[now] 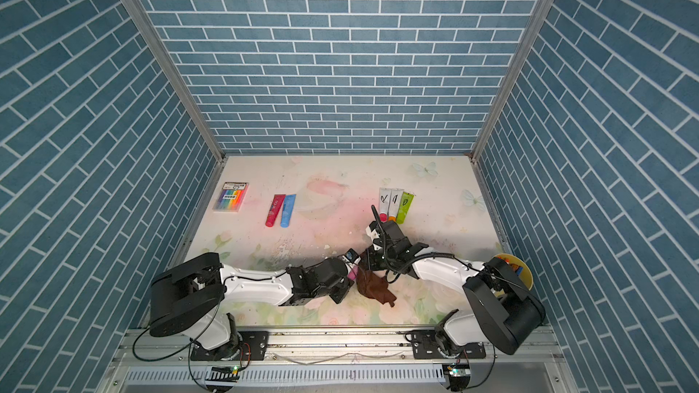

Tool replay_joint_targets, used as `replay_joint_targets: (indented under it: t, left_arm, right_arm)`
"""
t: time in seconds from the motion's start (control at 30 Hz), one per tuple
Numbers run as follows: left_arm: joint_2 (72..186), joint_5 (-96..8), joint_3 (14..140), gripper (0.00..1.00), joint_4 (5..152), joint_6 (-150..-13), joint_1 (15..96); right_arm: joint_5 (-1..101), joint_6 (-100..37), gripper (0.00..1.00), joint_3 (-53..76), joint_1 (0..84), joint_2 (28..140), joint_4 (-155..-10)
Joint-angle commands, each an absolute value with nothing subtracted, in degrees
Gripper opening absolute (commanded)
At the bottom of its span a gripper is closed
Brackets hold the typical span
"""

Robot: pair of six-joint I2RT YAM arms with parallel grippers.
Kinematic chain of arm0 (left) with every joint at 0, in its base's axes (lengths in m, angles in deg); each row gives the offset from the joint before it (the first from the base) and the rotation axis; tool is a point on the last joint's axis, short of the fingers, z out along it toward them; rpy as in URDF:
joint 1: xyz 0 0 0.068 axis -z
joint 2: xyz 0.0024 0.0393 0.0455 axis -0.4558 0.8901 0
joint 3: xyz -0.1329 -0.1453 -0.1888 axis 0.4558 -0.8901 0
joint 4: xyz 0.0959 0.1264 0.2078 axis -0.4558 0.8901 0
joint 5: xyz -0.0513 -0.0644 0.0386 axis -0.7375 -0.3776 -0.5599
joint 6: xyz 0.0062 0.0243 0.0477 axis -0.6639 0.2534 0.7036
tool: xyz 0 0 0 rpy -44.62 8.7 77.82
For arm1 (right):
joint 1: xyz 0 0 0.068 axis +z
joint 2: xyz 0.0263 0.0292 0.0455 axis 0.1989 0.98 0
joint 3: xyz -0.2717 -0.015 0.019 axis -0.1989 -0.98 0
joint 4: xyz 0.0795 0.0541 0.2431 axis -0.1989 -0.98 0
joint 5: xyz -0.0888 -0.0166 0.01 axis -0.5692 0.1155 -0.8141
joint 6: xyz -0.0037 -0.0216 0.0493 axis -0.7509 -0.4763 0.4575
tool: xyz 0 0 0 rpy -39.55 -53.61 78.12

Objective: Wipe the surface of the toothpaste tube
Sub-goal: Wipe the dirt from the toothpaste tube.

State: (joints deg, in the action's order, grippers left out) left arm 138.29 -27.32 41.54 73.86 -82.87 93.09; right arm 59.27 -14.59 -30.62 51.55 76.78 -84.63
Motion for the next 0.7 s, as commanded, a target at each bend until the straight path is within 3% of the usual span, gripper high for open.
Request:
replay_joint_targets:
  t: [0.0, 0.5, 0.67]
  left_arm:
    - [140.27, -30.61, 40.96, 0.06, 77.43, -82.47, 93.33]
    - [139.00, -30.57, 39.82, 0.06, 76.47, -82.65, 93.30]
    - [138.56, -30.39, 39.57, 0.06, 76.29, -82.74, 93.30]
  right_arm:
    - [58.16, -14.15, 0.00, -28.55, 51.46, 78.73, -81.83]
    - [56.51, -15.86, 0.00, -29.95, 49.35, 83.53, -86.62]
    - [46.93, -16.02, 0.00, -29.90, 45.82, 83.58, -91.37]
